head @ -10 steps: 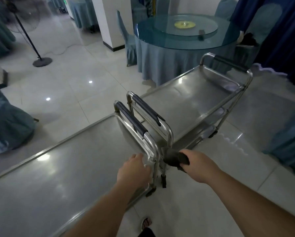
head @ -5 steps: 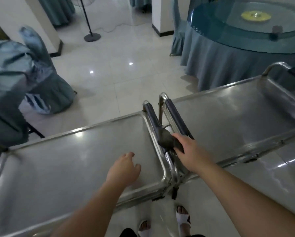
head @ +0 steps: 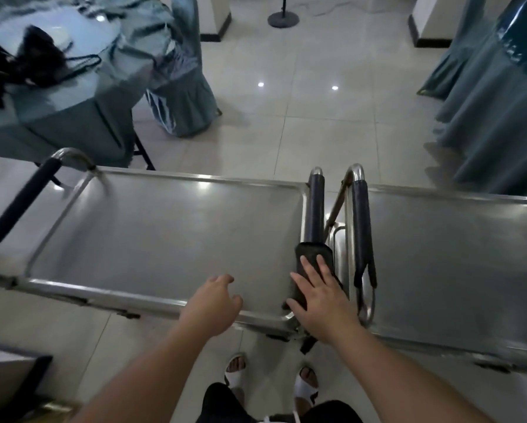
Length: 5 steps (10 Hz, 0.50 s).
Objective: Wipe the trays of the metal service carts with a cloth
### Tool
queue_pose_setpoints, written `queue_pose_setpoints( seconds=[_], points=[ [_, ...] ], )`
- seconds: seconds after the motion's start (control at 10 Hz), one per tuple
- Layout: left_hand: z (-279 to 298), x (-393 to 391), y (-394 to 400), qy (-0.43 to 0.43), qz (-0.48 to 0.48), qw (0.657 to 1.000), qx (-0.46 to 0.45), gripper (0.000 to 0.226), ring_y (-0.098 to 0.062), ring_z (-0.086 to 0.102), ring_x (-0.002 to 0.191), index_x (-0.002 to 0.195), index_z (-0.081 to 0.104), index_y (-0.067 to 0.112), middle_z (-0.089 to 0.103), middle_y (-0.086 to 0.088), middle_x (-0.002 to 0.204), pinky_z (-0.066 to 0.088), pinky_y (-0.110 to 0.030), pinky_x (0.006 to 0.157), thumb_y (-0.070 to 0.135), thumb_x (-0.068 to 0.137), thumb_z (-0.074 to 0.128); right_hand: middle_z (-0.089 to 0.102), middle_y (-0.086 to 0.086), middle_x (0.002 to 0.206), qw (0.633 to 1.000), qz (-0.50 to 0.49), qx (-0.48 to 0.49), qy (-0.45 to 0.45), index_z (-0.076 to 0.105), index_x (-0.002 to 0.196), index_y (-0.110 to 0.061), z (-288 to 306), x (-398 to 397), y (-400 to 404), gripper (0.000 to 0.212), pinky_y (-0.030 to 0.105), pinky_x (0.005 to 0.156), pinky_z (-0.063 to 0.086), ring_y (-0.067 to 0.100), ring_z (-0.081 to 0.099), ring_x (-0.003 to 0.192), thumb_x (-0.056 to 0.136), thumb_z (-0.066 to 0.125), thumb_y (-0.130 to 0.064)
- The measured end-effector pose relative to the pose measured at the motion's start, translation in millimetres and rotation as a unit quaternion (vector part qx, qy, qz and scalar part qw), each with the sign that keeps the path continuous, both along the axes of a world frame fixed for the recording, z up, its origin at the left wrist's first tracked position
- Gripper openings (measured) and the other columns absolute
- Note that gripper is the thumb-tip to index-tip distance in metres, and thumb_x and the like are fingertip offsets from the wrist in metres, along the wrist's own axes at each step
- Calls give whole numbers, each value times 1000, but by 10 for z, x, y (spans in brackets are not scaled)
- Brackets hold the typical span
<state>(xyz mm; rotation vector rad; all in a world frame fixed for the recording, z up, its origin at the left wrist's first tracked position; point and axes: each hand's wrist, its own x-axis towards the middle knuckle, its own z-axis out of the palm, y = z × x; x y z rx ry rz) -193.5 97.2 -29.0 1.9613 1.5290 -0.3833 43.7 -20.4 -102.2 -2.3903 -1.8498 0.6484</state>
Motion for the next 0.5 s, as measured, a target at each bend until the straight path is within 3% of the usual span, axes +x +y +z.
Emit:
queue_pose_setpoints(
  seconds=[0.1,0.2,0.4,0.5],
  points=[
    [18,-29,-46,2,-4,1000,-1,58,-25,54,134,154,45,24,49,-1,154,46,-41,112,44,100,53,-20,-16,172,1000,4,-28,-12,23,162,-39,69,-14,29,74,53,130,12,15,-40,151,94,27,-70],
    [77,-2,-6,-6,-19,1000,1,58,-24,54,134,155,44,23,49,-1,154,46,-42,112,43,101,53,-7,-9,176,998,14,-56,-26,28,161,-35,184,-63,59,73,55,128,15,19,-32,154,94,42,-59],
    [319,121,278,-22,-67,997,38,57,-27,53,137,155,44,25,48,-1,155,47,-43,111,42,101,52,16,-7,174,998,-19,-40,-47,33,159,-31,566,-150,222,67,51,129,13,24,6,161,98,46,-56],
    [444,197,447,-20,-107,991,83,57,-29,55,133,154,44,27,50,0,153,49,-44,107,44,100,50,22,-4,172,998,-42,-13,-47,29,161,-29,789,-199,384,68,49,129,15,24,13,160,100,49,-48]
  ],
)
